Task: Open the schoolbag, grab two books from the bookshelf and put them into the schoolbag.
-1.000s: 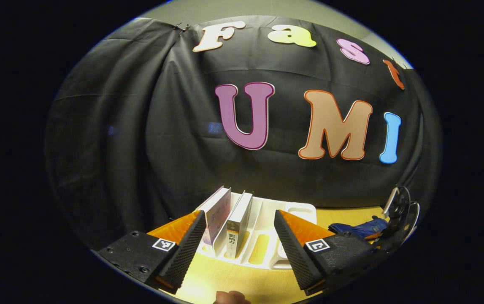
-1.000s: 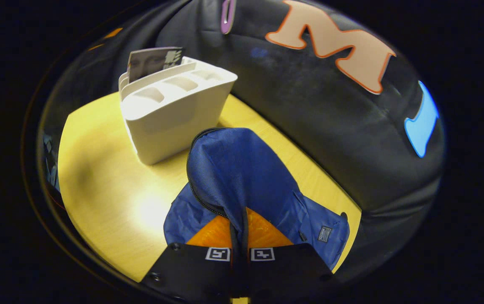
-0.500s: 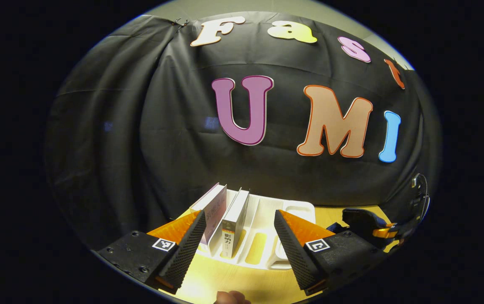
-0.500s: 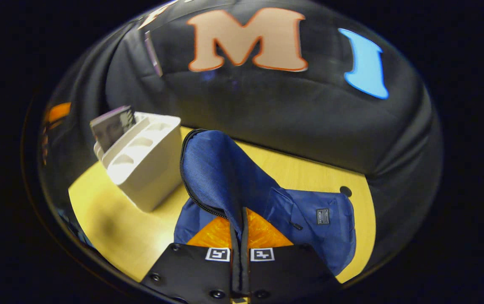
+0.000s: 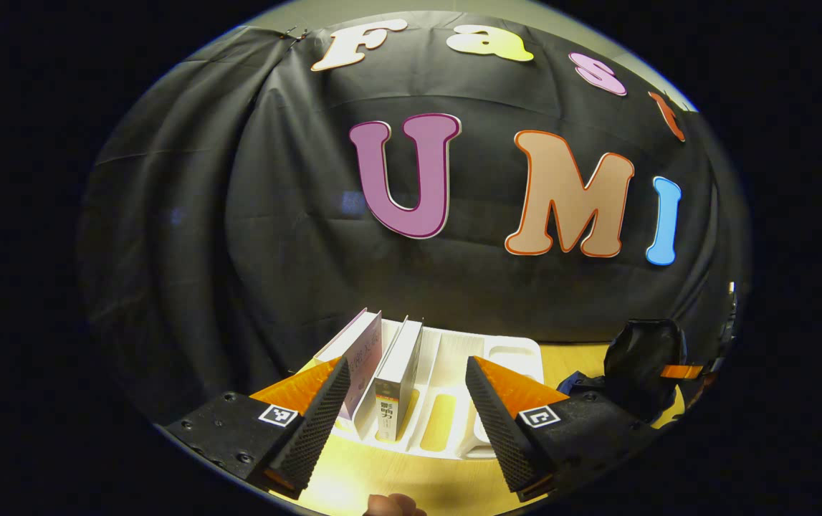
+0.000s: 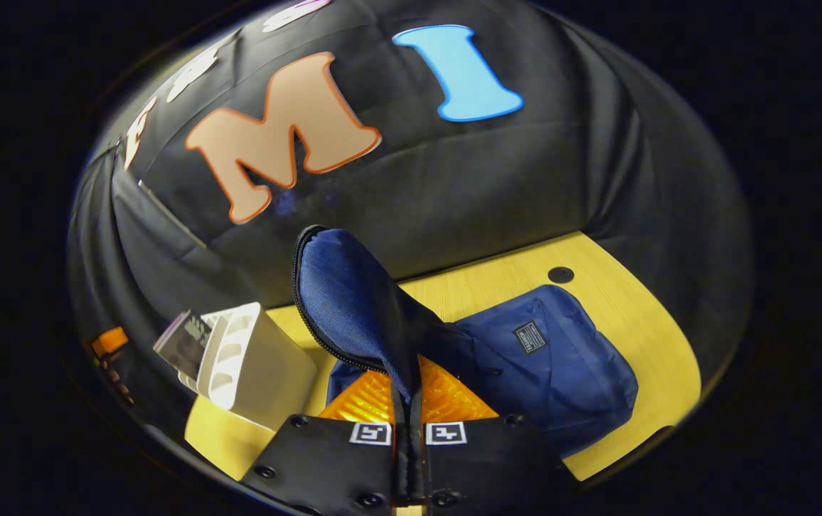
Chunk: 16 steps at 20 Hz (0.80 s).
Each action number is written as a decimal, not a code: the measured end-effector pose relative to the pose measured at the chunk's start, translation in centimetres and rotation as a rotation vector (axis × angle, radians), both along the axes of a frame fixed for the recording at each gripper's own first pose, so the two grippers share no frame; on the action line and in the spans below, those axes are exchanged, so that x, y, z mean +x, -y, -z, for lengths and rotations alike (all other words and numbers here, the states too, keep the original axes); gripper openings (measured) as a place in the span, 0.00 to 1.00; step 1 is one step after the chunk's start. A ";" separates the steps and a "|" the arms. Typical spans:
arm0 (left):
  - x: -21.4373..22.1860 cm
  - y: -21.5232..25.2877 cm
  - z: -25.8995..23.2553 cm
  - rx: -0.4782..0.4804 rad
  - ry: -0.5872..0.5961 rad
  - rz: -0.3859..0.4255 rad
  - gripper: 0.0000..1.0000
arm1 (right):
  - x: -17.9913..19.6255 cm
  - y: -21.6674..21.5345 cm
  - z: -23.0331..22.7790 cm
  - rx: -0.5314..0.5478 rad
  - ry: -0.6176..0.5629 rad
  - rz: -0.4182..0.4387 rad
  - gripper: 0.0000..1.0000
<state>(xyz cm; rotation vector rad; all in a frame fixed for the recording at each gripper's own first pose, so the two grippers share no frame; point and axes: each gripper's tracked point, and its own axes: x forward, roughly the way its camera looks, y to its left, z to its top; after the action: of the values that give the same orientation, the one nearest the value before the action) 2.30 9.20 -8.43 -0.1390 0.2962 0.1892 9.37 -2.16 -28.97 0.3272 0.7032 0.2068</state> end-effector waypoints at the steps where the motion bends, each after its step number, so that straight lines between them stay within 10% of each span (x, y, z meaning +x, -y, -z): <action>1: 0.5 0.1 0.4 0.006 -0.021 0.011 0.95 | 0.0 0.3 0.0 0.016 0.002 0.024 0.04; 16: 7.3 -2.1 8.8 0.141 -0.391 0.168 0.97 | 0.1 1.0 -0.3 0.018 0.020 0.048 0.04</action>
<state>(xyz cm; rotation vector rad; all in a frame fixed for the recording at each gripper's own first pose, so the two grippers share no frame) 9.58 11.32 -17.28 0.0650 0.6797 0.0683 9.43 -3.21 -28.65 0.3583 0.6736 0.1711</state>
